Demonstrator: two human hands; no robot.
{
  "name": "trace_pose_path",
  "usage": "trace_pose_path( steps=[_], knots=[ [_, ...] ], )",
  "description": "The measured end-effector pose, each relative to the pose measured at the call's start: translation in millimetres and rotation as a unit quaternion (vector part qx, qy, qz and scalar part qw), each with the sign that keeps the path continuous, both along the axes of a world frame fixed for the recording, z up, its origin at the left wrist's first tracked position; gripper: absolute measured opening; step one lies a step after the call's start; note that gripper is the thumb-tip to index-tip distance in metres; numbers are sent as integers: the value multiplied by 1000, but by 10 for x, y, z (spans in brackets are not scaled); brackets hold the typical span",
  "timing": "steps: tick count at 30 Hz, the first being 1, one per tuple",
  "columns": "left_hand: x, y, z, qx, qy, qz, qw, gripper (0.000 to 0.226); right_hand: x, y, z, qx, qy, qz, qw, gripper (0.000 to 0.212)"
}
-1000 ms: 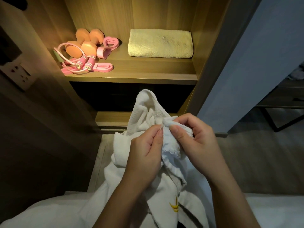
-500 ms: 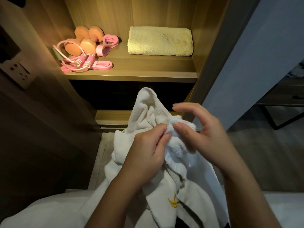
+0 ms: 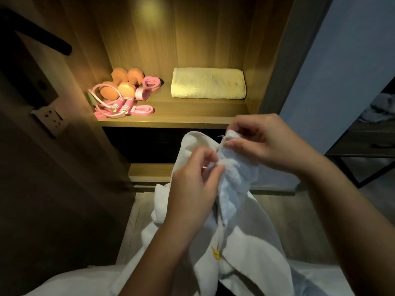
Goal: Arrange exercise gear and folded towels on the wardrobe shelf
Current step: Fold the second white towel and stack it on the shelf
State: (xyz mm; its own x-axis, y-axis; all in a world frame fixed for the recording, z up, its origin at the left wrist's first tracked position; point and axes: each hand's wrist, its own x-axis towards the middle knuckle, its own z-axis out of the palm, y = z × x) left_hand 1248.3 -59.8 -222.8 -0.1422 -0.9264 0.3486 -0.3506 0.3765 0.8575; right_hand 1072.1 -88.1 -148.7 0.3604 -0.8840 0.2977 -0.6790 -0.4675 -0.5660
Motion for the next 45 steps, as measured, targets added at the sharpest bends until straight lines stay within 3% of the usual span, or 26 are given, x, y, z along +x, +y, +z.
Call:
trace_pose_path(
  steps=[9, 13, 21, 27, 29, 34, 38, 41, 45],
  knots=[
    [51, -321, 896, -63, -14, 66, 996, 23, 168, -206, 1149, -119, -2, -8, 993, 13],
    [76, -468, 1362, -126, -79, 95, 984, 25, 258, -326, 1557, -182, -26, -45, 982, 14],
    [152, -904, 1602, -92, -263, 117, 953, 23, 188, -682, 2207, -272, -110, -167, 941, 23],
    [281, -1188, 1733, -143, -174, 111, 968, 28, -26, -793, 2369, -285, -187, -219, 914, 15],
    [337, -1262, 1954, -190, -157, 111, 963, 32, -105, -779, 2466, -298, -212, -237, 900, 13],
    [478, -1296, 2674, -246, -86, 119, 958, 18, -214, -697, 2768, -352, -256, -244, 867, 22],
    [519, -1112, 3132, -338, -38, 122, 932, 24, -198, -605, 2910, -387, -285, -244, 842, 18],
    [544, -1007, 3215, -361, -48, 118, 924, 30, -207, -536, 2815, -384, -297, -247, 838, 20],
    [538, -1033, 2921, -302, -91, 100, 944, 33, -300, -534, 2390, -326, -312, -248, 857, 19]
  ],
)
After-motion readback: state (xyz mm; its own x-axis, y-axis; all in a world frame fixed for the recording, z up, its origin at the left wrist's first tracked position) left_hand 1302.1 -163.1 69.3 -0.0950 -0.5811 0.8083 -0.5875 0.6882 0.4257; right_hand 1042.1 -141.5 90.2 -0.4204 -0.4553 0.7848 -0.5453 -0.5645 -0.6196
